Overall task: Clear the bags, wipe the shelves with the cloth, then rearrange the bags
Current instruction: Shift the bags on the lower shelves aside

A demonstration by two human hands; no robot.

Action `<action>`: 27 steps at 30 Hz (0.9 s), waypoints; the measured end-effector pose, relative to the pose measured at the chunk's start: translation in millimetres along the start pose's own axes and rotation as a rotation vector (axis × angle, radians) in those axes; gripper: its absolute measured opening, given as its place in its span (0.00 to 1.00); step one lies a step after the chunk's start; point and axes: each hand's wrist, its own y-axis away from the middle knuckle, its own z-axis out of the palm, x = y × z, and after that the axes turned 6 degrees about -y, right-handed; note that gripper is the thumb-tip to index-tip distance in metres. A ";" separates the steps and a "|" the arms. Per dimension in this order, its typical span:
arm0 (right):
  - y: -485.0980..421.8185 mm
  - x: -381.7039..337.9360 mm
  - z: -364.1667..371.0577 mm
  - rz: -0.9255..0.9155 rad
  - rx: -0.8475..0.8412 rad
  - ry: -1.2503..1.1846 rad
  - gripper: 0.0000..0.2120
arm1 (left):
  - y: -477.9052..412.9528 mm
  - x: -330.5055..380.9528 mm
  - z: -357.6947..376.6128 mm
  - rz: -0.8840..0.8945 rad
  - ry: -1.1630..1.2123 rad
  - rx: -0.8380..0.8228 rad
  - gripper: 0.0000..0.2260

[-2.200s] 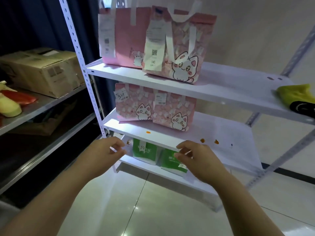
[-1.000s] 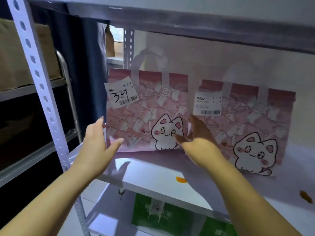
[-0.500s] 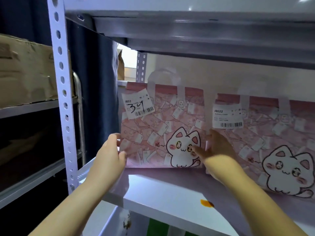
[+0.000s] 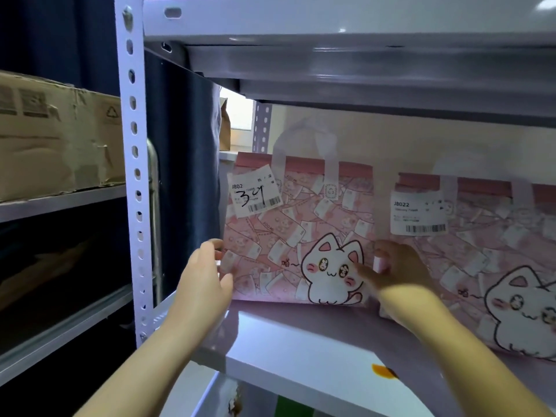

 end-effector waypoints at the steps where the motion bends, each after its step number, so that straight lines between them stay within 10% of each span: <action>1: 0.8 -1.6 -1.0 -0.001 -0.006 -0.010 0.25 | 0.7 1.2 -1.4 0.016 -0.002 0.020 0.20; 14: 57.1 44.3 -84.5 -0.118 0.167 -0.025 0.04 | 29.7 92.8 22.2 0.427 -0.077 0.042 0.13; 21: 68.5 98.4 -133.2 -0.066 0.483 0.210 0.23 | 32.9 142.3 93.7 0.531 -0.086 -0.135 0.23; 27: 66.1 131.8 -144.0 0.147 0.427 0.248 0.39 | 30.8 157.0 131.9 0.390 -0.127 -0.291 0.30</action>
